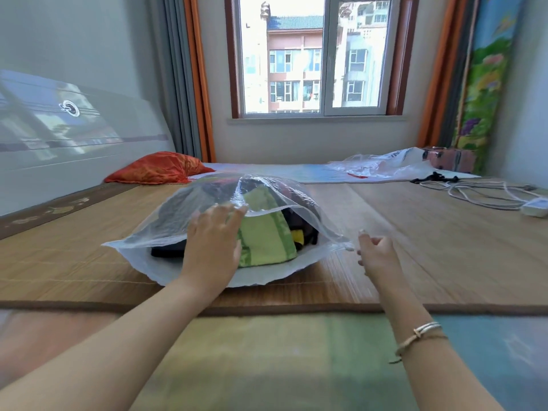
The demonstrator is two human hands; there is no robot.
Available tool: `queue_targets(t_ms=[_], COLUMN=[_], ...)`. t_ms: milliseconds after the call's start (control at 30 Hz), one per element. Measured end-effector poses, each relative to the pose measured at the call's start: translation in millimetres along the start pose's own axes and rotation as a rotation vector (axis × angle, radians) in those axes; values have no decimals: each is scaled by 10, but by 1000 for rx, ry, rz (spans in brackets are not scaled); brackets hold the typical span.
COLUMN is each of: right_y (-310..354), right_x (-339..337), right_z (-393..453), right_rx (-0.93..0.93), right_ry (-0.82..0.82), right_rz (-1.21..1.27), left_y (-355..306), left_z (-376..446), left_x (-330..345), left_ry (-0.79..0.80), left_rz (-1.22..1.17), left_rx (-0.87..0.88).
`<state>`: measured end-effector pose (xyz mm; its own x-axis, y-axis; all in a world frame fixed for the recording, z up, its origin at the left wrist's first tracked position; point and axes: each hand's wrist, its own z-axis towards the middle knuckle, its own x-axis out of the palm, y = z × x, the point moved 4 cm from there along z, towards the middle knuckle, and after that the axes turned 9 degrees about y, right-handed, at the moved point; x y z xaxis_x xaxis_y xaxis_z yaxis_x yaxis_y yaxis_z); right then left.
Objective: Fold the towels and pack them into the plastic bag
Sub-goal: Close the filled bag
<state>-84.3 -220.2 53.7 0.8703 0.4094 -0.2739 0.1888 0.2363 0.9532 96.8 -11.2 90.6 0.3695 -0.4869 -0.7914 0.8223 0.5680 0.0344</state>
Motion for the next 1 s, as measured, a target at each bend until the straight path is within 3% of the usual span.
queue_targets(t_ms=[167, 367, 433, 533, 600, 700, 833, 1000], right_y=[-145, -123, -121, -84, -40, 24, 44, 29], right_x=[166, 258, 318, 416, 445, 445, 453, 544], right_z=[131, 14, -91, -297, -450, -628, -688, -795], right_rx=[157, 107, 78, 49, 25, -27, -75, -2], right_ry=[166, 400, 469, 510, 515, 508, 446, 464], right_rz=[268, 430, 426, 370, 336, 237, 59, 352], left_y=[-431, -808, -861, -1053, -1192, -1271, -1168, -1191], left_z=[-7, -351, -403, -447, -494, -486, -502, -485], left_x=[27, -14, 63, 256, 376, 430, 354, 317], left_ry=[-17, -115, 71, 531, 675, 563, 336, 369], left_rz=[-34, -318, -497, -1036, -1264, -1456, -1302, -1481], left_rx=[116, 4, -138, -472, -611, -639, -631, -650])
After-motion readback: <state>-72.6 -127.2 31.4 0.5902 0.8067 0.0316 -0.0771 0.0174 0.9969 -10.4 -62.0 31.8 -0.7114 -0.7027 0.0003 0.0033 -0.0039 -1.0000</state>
